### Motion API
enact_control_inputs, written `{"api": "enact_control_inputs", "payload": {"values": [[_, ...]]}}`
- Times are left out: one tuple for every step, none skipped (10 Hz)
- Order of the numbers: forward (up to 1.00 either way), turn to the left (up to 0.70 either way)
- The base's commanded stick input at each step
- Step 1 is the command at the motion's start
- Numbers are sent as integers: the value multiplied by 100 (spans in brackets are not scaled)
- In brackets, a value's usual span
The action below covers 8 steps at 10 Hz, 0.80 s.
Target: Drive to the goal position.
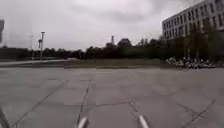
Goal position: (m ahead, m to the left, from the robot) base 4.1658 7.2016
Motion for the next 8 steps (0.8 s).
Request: {"api": "enact_control_inputs", "payload": {"values": [[0,100],[0,100],[0,100],[0,100],[0,100],[0,100],[0,100],[0,100]]}}
